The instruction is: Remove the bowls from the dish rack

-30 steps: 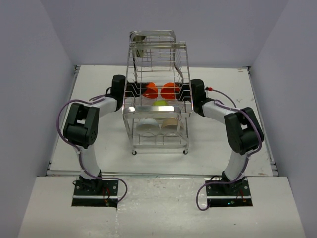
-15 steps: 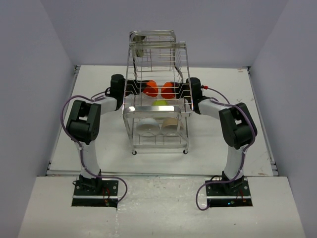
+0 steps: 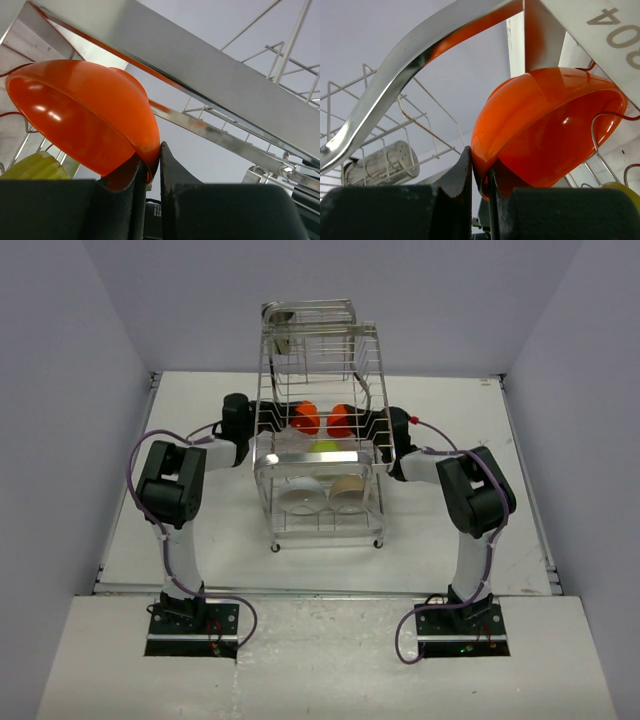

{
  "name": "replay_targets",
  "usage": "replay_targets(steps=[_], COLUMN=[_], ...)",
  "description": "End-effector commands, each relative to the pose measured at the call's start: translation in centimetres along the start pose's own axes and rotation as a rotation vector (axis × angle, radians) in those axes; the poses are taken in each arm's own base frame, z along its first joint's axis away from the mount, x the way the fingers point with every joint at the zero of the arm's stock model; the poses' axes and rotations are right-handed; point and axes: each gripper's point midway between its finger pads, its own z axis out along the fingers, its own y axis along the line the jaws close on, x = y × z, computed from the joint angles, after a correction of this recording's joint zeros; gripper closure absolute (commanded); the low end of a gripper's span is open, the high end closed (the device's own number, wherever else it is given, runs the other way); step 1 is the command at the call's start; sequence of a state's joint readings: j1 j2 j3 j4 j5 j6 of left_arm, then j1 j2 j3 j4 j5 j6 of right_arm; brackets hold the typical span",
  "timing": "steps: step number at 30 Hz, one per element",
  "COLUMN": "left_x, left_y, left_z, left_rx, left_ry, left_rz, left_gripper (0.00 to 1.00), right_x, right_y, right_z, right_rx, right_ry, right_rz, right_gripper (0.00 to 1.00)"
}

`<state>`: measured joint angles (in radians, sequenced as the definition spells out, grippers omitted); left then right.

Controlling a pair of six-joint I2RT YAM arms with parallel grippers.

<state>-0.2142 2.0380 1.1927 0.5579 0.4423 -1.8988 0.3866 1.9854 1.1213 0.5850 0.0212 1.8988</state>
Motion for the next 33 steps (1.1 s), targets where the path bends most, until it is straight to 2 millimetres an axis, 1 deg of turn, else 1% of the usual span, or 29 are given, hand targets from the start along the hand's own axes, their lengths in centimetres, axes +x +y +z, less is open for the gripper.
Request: replay_targets(steps=[1, 2, 3, 4, 5, 6, 7, 8, 9, 11, 12, 13, 14, 15, 17, 18, 20, 21, 23, 24, 27, 32, 33], left_x=[-2.5, -2.4, -2.3, -2.1, -2.1, -1.8, -1.8, -1.7, -1.5, -1.4, -1.2, -0.9, -1.1, -0.6, -0.6, -0.5, -0.3, -0.1, 0.0, 0.2, 0.3, 0.4, 0.5], left_y=[-0.5, -0.8, -0.9, -1.1, -1.1, -1.7, -1.5, -1.5, -2.0, -2.1, -2.2, -2.8, -2.6, -3.1, -2.9, -3.0, -3.3, -3.7, -3.7, -3.9, -4.2, -4.1, -4.4], left_z=[-0.9, -1.1, -1.3, -1.5, -1.7, -1.9, -2.1, -2.2, -2.5, -2.6, -2.6, -2.7, -2.5, -2.5, -2.2, -2.2, -2.2, -2.3, -2.1, -2.1, -2.0, -2.4, -2.6], left_rx=[0.047, 0.061, 0.068, 0.085, 0.093, 0.124, 0.128, 0.137, 0.162, 0.18, 0.19, 0.222, 0.222, 0.244, 0.258, 0.264, 0.3, 0.321, 0.33, 0.343, 0.366, 0.384, 0.402], left_ry=[-0.061, -0.057, -0.05, -0.044, -0.042, -0.031, -0.029, -0.025, -0.017, -0.012, 0.003, 0.019, 0.022, 0.046, 0.066, 0.081, 0.104, 0.115, 0.129, 0.143, 0.158, 0.166, 0.17], left_rz=[0.055, 0.061, 0.062, 0.069, 0.071, 0.081, 0.082, 0.083, 0.095, 0.097, 0.096, 0.11, 0.107, 0.119, 0.111, 0.101, 0.111, 0.113, 0.113, 0.115, 0.118, 0.128, 0.131], left_gripper=[1.0, 1.0, 1.0, 1.0, 1.0, 1.0, 1.0, 1.0, 1.0, 1.0, 1.0, 1.0, 1.0, 1.0, 1.0, 1.0, 1.0, 1.0, 1.0, 1.0, 1.0, 1.0, 1.0], right_x=[-1.2, -1.3, -0.6, -0.7, -0.6, -0.1, -0.1, 0.1, 0.4, 0.5, 0.7, 0.8, 0.9, 0.8, 0.8, 0.9, 1.2, 1.3, 1.7, 1.9, 2.2, 2.2, 2.3], right_y=[1.7, 1.8, 2.3, 1.7, 1.9, 2.7, 2.5, 2.8, 3.4, 3.8, 4.3, 4.5, 4.7, 5.1, 5.3, 5.9, 6.3, 6.9, 7.4, 7.9, 8.0, 7.4, 7.3], right_z=[-1.4, -1.5, -1.8, -1.8, -1.8, -2.1, -2.0, -2.0, -2.3, -2.3, -2.4, -2.6, -2.6, -2.6, -2.7, -3.0, -3.1, -3.2, -3.3, -3.4, -3.4, -3.5, -3.6], right_rx=[-0.083, -0.099, -0.131, -0.127, -0.143, -0.19, -0.193, -0.21, -0.239, -0.259, -0.275, -0.285, -0.291, -0.302, -0.317, -0.336, -0.351, -0.378, -0.4, -0.418, -0.424, -0.429, -0.429], right_ry=[0.007, 0.01, 0.055, 0.067, 0.08, 0.115, 0.128, 0.145, 0.17, 0.193, 0.202, 0.214, 0.22, 0.225, 0.234, 0.235, 0.25, 0.26, 0.281, 0.29, 0.302, 0.324, 0.33], right_rz=[-0.022, -0.021, -0.027, -0.028, -0.034, -0.047, -0.049, -0.057, -0.066, -0.082, -0.089, -0.095, -0.098, -0.099, -0.099, -0.104, -0.113, -0.118, -0.127, -0.134, -0.138, -0.138, -0.14], right_gripper=[1.0, 1.0, 1.0, 1.0, 1.0, 1.0, 1.0, 1.0, 1.0, 1.0, 1.0, 1.0, 1.0, 1.0, 1.0, 1.0, 1.0, 1.0, 1.0, 1.0, 1.0, 1.0, 1.0])
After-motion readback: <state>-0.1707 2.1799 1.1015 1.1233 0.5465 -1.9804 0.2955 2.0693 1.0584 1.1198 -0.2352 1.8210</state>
